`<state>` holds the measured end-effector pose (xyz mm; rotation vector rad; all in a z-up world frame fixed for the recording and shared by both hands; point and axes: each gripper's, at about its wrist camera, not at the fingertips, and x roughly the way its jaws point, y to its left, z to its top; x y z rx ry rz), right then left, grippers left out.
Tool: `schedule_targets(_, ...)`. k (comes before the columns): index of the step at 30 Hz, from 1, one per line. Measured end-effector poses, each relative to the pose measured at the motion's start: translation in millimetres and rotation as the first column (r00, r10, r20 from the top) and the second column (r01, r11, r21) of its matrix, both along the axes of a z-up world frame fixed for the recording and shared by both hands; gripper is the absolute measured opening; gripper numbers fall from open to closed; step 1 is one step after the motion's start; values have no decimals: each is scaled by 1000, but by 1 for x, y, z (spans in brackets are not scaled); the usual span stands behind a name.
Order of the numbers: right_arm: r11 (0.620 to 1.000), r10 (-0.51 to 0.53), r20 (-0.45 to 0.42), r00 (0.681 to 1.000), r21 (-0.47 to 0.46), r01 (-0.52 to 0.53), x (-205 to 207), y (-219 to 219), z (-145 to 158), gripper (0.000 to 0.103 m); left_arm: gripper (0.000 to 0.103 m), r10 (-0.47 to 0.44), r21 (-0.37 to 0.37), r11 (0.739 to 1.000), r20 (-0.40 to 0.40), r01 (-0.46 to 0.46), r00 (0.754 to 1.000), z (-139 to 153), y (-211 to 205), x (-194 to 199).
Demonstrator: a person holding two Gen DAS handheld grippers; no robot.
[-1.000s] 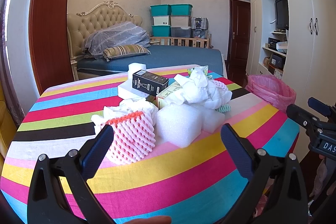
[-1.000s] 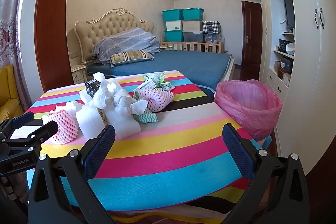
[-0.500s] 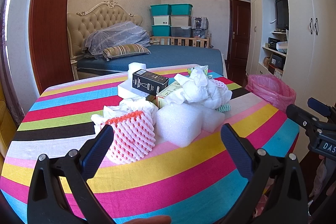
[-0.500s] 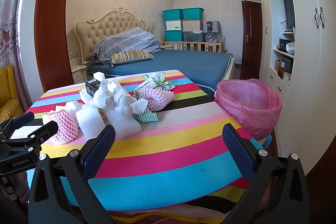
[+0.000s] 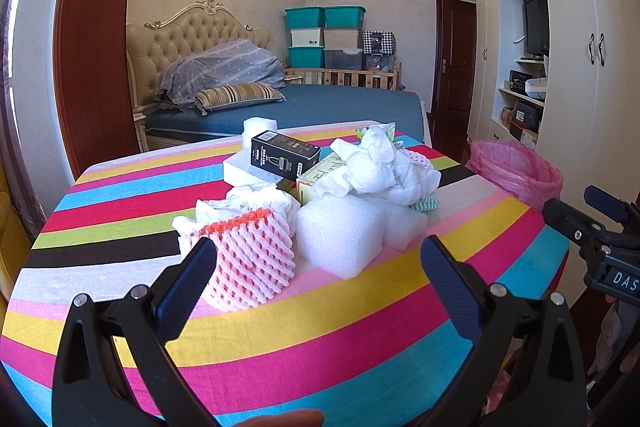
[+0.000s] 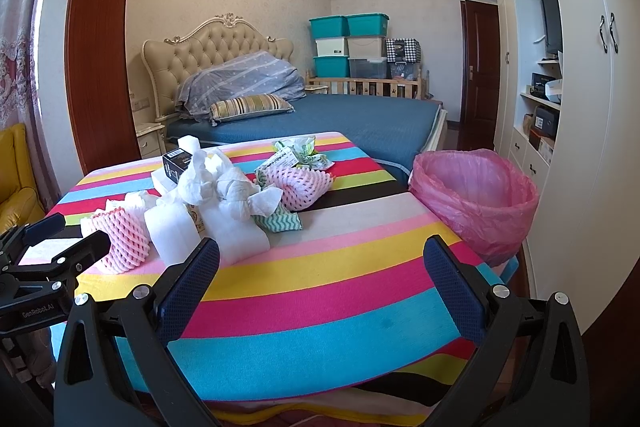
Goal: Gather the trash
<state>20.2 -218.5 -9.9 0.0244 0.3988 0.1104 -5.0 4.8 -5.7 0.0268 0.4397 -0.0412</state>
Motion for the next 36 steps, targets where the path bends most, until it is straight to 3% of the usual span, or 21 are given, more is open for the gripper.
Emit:
schedule_targets(24,999,26,-29,999,-17,-27,15,11,-10,96,98,36,-1,999,-10,-36,999,1,10,1)
schedule_targets(31,997,71,-68,995,-14,-72,47,25,-24,96,98,74,-105,991,-97,-85,992,-11,42,16)
schedule_targets(36,994,111,-112,988,-1,-112,73,38,-36,96,98,117,-202,968,-157,-147,981,-26,72,18)
